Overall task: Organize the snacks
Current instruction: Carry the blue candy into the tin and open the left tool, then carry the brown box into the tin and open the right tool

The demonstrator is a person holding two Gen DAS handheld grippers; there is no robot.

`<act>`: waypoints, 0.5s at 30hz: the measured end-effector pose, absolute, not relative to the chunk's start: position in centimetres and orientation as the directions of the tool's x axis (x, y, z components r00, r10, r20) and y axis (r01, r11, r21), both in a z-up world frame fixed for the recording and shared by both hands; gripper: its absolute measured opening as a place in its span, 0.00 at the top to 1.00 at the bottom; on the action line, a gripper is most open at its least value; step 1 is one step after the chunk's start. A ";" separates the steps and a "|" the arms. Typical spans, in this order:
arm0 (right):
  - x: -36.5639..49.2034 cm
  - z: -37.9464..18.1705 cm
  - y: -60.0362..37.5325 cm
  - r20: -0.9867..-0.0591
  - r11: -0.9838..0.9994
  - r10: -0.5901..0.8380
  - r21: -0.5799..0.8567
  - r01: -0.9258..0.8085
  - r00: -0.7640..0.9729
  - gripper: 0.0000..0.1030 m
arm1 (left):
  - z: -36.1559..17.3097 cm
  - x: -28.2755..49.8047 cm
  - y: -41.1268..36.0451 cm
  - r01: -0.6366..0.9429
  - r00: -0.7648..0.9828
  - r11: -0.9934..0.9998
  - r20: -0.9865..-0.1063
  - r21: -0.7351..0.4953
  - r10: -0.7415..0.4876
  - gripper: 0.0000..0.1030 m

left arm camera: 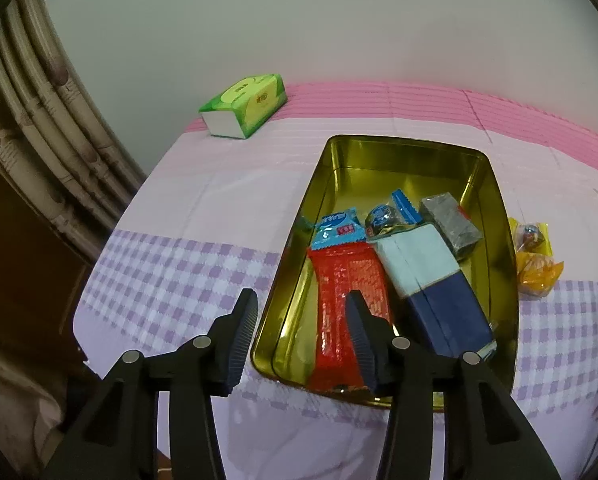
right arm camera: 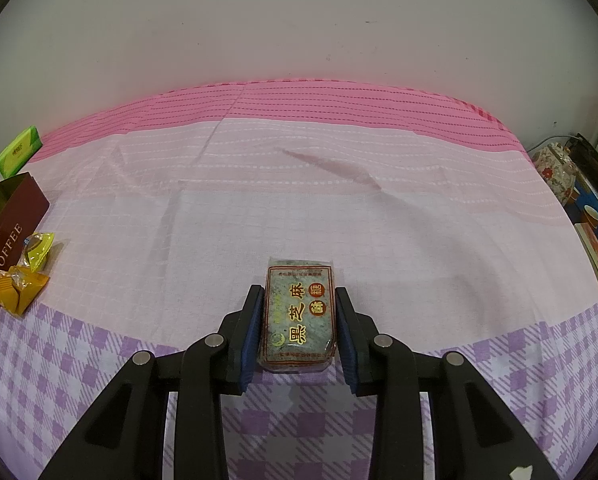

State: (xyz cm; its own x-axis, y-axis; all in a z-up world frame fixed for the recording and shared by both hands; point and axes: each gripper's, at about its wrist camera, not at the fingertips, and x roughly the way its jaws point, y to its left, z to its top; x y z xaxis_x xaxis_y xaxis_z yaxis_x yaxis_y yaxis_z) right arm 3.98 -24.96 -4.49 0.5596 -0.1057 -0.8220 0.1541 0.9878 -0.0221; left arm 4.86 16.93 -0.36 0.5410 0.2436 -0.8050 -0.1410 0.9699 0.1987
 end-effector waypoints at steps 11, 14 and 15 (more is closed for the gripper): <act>4.0 -4.3 -24.9 -0.824 0.988 -0.109 -0.027 0.154 0.555 0.70 | -1.1 4.1 18.5 -0.184 0.548 0.963 -0.793 0.198 0.268 0.50; 4.1 -4.2 -24.6 -0.827 0.988 -0.111 -0.034 0.149 0.551 0.72 | -1.2 4.4 19.2 -0.207 0.545 0.952 -0.782 0.224 0.303 0.50; 4.2 -4.2 -24.6 -0.828 0.988 -0.114 -0.037 0.148 0.550 0.73 | -1.1 4.4 19.5 -0.214 0.546 0.953 -0.782 0.215 0.299 0.50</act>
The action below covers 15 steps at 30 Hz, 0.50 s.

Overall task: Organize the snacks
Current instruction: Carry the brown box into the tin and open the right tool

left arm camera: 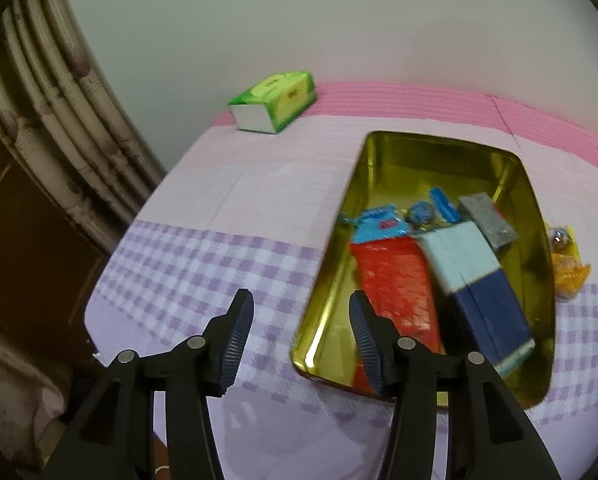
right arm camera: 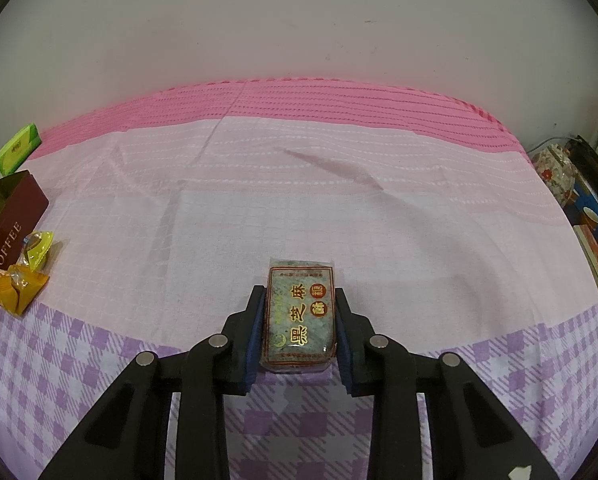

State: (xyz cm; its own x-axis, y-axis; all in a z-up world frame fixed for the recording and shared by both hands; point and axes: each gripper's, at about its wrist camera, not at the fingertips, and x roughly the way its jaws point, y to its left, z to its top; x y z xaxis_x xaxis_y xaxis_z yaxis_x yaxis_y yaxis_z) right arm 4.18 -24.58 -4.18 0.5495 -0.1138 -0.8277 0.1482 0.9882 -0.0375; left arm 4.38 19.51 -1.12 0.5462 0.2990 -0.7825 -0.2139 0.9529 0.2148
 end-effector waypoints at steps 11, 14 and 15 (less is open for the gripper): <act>4.6 -3.4 -23.4 -0.836 0.988 -0.130 -0.064 0.140 0.533 0.74 | -0.9 4.4 21.3 -0.262 0.533 0.953 -0.801 0.150 0.273 0.39; 4.5 -2.5 -22.5 -0.830 0.992 -0.102 -0.043 0.120 0.548 0.74 | -0.8 4.3 21.2 -0.262 0.537 0.951 -0.795 0.163 0.284 0.39; 4.6 -2.2 -22.1 -0.828 0.993 -0.092 -0.037 0.110 0.553 0.74 | -0.7 4.3 21.1 -0.262 0.538 0.951 -0.793 0.165 0.286 0.39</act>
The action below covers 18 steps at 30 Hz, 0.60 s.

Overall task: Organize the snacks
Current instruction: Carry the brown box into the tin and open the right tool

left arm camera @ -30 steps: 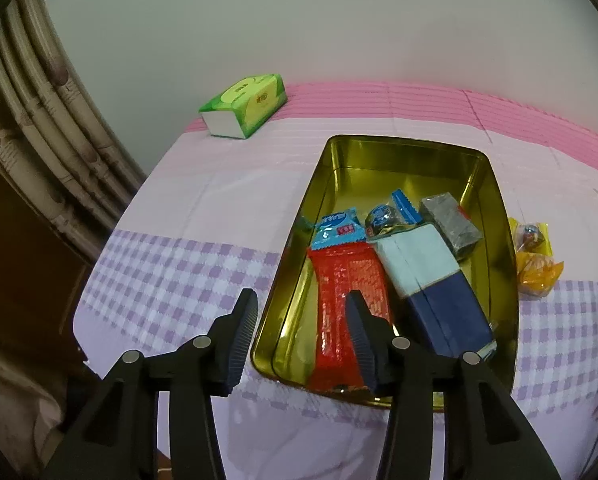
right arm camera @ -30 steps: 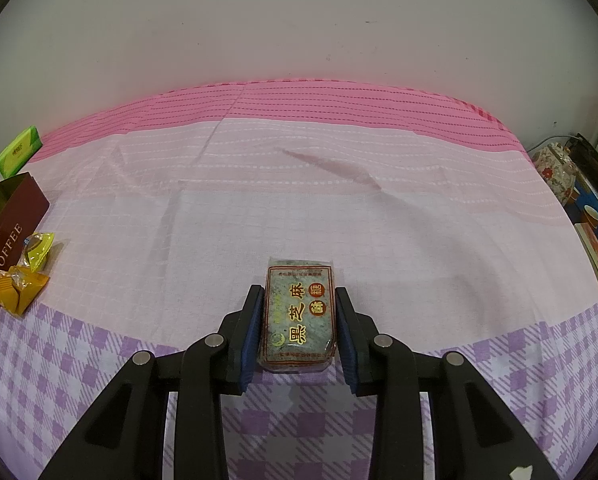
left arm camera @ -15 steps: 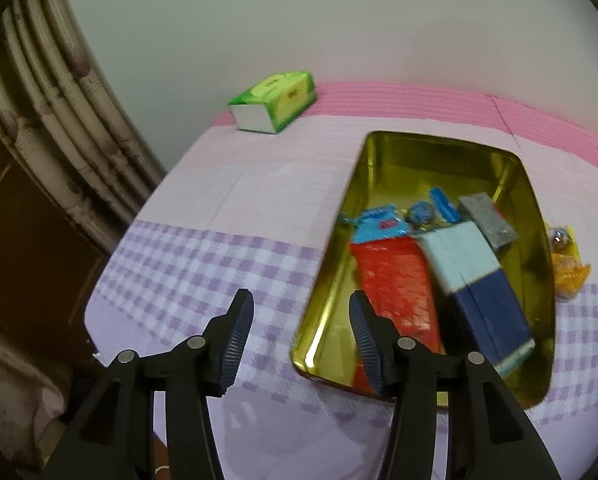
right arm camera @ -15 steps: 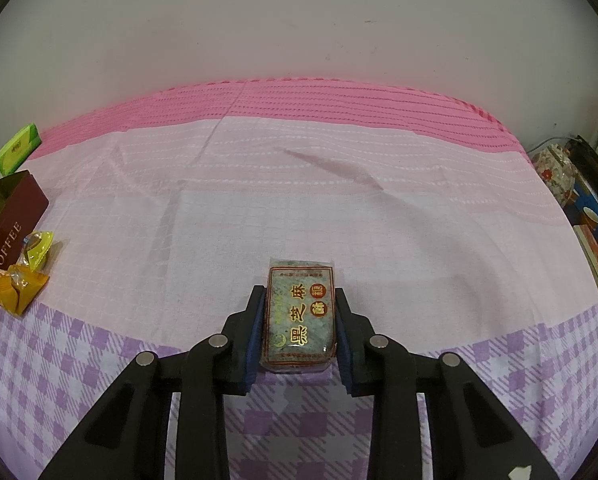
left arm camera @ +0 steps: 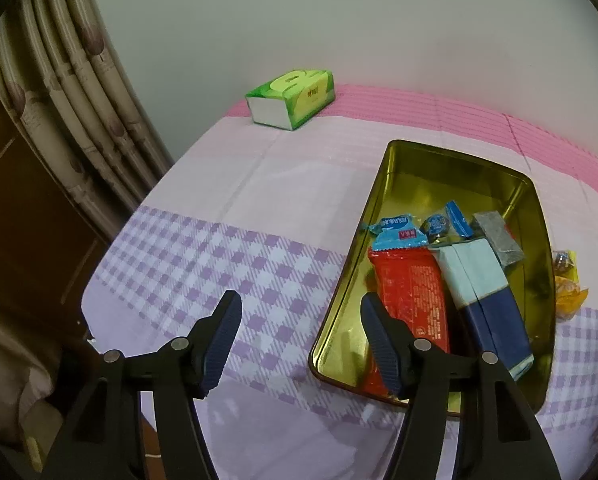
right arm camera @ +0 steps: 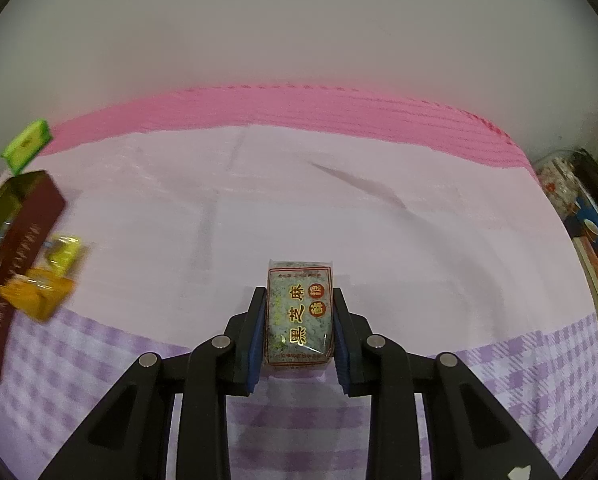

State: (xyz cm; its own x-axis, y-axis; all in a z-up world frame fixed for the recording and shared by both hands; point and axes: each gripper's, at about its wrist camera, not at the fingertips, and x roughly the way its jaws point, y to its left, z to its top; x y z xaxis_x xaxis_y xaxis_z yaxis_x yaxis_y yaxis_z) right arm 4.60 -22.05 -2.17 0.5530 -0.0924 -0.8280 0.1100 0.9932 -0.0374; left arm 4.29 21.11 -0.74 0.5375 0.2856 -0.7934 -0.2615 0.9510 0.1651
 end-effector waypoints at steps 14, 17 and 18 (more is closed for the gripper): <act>5.3 2.1 -10.7 -0.797 0.981 0.189 0.120 -0.155 0.574 0.74 | -0.6 4.2 22.8 -0.321 0.512 0.941 -0.818 0.103 0.264 0.35; 5.3 2.8 -7.8 -0.790 0.969 0.231 0.133 -0.209 0.568 0.74 | -0.8 4.2 23.4 -0.342 0.498 0.935 -0.825 0.095 0.266 0.35; 5.5 3.1 -6.8 -0.787 0.964 0.245 0.134 -0.232 0.566 0.74 | -0.8 4.1 23.5 -0.348 0.496 0.933 -0.826 0.094 0.268 0.35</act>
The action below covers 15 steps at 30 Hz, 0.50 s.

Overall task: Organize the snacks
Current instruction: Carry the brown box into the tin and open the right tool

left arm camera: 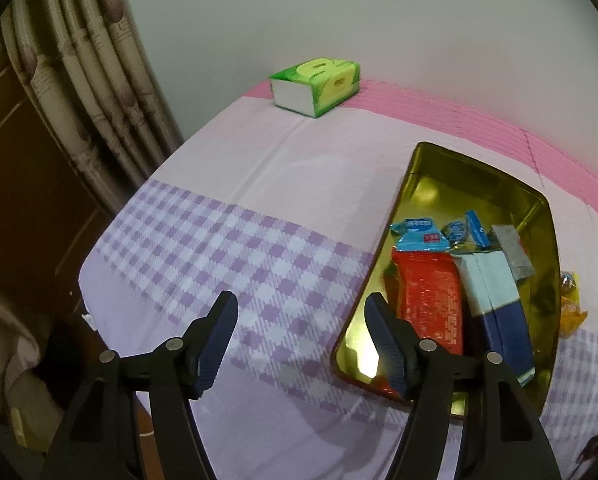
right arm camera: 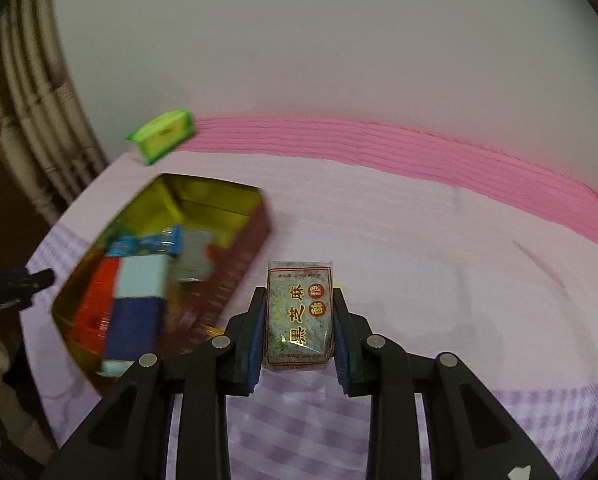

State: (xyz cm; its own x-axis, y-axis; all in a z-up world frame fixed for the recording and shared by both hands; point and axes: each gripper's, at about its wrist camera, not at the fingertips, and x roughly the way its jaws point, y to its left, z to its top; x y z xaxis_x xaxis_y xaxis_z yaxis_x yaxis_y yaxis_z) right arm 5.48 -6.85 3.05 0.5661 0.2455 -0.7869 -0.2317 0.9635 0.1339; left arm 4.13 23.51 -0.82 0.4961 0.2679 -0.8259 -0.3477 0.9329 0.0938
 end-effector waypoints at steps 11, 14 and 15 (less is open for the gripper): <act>7.3 2.9 1.8 -0.794 0.927 0.304 0.120 -0.355 0.527 0.74 | -1.0 4.1 24.7 -0.390 0.474 0.917 -0.834 0.089 0.282 0.35; 7.8 2.4 3.4 -0.802 0.923 0.302 0.110 -0.370 0.515 0.74 | -1.1 4.2 24.8 -0.391 0.474 0.917 -0.835 0.084 0.279 0.35; 7.9 2.3 3.8 -0.804 0.922 0.300 0.105 -0.374 0.513 0.74 | -1.1 4.2 24.8 -0.391 0.474 0.917 -0.836 0.080 0.276 0.35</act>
